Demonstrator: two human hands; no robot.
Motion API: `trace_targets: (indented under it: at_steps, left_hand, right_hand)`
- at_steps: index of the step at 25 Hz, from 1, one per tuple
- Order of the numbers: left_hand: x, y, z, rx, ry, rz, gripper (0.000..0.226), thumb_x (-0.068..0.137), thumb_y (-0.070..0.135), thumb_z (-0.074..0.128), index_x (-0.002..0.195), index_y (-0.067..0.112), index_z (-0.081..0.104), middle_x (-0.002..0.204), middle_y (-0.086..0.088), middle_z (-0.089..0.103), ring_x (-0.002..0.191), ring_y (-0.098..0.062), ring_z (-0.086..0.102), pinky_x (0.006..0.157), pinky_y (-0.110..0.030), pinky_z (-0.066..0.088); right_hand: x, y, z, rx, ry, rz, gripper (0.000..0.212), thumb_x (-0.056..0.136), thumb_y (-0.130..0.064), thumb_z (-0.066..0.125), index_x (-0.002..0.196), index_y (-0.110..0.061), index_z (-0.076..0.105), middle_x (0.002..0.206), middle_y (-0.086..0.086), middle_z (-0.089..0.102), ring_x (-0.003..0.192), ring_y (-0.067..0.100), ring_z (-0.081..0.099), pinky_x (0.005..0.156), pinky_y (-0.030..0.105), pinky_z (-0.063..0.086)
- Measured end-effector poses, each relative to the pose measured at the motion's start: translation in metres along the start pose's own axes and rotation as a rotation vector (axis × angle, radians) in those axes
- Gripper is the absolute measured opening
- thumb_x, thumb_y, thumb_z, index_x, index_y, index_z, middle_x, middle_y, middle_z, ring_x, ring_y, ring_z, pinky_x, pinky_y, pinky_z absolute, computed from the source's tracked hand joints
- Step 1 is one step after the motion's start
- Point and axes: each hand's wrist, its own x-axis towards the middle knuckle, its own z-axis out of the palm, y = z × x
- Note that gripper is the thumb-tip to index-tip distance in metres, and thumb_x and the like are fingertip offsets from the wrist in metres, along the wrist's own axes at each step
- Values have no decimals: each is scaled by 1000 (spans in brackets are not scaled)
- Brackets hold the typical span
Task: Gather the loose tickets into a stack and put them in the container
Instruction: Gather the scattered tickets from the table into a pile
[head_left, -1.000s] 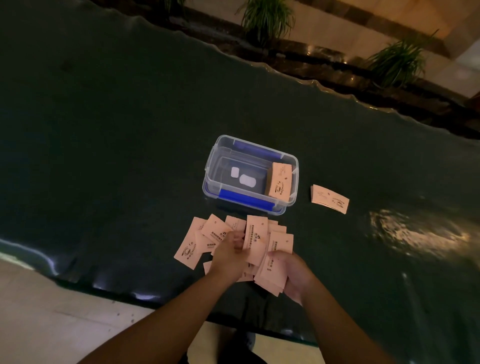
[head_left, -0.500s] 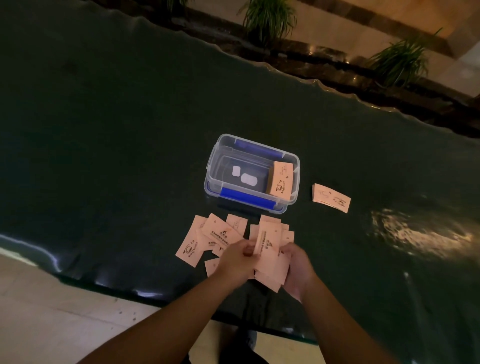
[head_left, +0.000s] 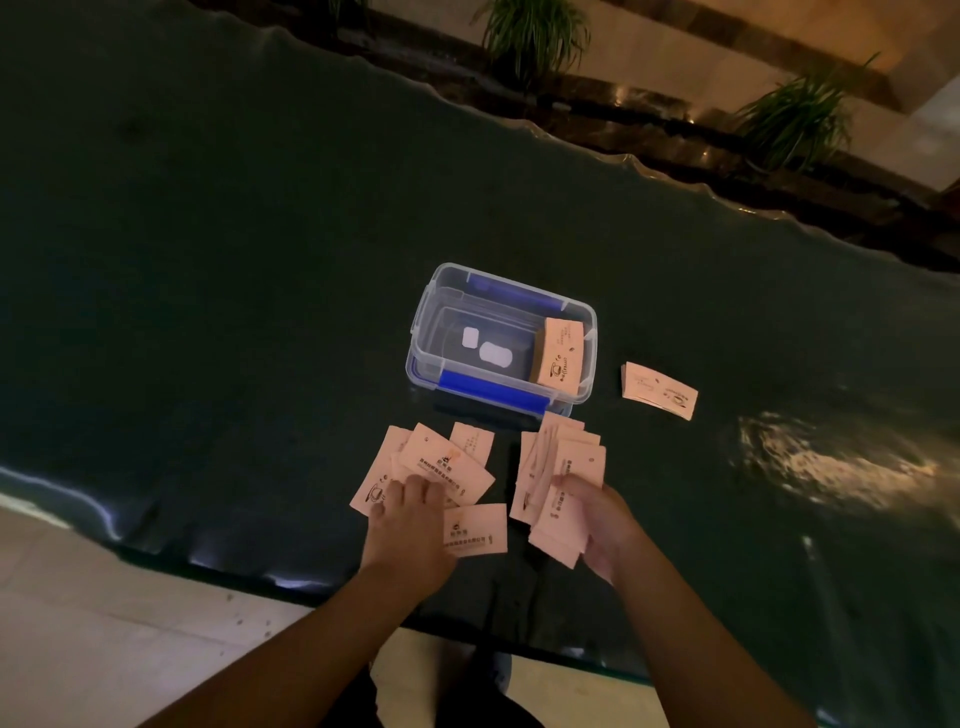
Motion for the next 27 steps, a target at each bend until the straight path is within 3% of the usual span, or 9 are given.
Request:
trace_targets:
  at_steps: [3, 5, 11, 14, 18, 21, 24, 27]
  left_hand:
    - [3, -6, 3, 36, -8, 97, 73, 84, 53, 69, 146, 27, 41, 148, -3, 43, 133, -26, 40, 115, -51, 35]
    - [5, -7, 3, 86, -3, 157, 72, 82, 53, 69, 144, 28, 43, 147, -3, 42, 132, -27, 39, 114, -53, 35]
    - [25, -14, -19, 154, 146, 231, 70, 82, 50, 65, 146, 31, 44, 153, -4, 38, 138, -30, 35, 110, -55, 36]
    - [38, -20, -29, 58, 175, 160, 79, 82, 50, 67, 151, 31, 35, 156, -2, 37, 142, -29, 33, 113, -54, 35]
    - [42, -32, -24, -86, 211, -139, 94, 77, 62, 68, 155, 24, 30, 155, -4, 39, 141, -28, 37, 111, -52, 38]
    - [43, -40, -18, -171, 175, -239, 82, 81, 62, 65, 149, 24, 40, 149, -4, 47, 134, -29, 43, 107, -50, 42]
    - [43, -39, -15, -178, 167, -150, 65, 85, 54, 68, 139, 24, 49, 142, -3, 53, 131, -28, 45, 104, -47, 42]
    - [42, -36, -17, -191, 180, -117, 60, 87, 48, 70, 138, 24, 49, 142, -2, 54, 131, -26, 45, 105, -45, 42]
  right_hand:
    - [-3, -6, 4, -41, -41, 13, 36, 94, -14, 73, 128, -23, 62, 126, 14, 69, 115, 36, 66, 103, 63, 50]
    - [-5, -8, 7, -78, -78, 17, 32, 93, -14, 74, 122, -25, 64, 123, 14, 70, 113, 35, 67, 93, 58, 55]
    - [-7, -8, 16, -222, -153, -17, 34, 92, -11, 75, 119, -28, 65, 120, 9, 74, 109, 30, 70, 79, 48, 58]
    - [-4, -12, 26, -414, -234, -65, 44, 89, -13, 76, 127, -33, 63, 124, 3, 74, 113, 25, 69, 87, 46, 56]
    - [3, -18, 53, -715, -287, -179, 58, 84, -16, 81, 132, -38, 57, 125, -10, 67, 115, 17, 62, 89, 41, 51]
    - [10, -20, 73, -855, -304, -272, 62, 80, -14, 84, 127, -43, 56, 117, -15, 64, 123, 19, 62, 81, 31, 54]
    - [12, -16, 91, -1021, -274, -301, 80, 70, -25, 87, 141, -36, 53, 136, -1, 59, 128, 26, 59, 97, 46, 58]
    - [11, -11, 98, -1094, -216, -339, 81, 65, -33, 89, 138, -35, 54, 137, -2, 61, 128, 24, 58, 106, 55, 52]
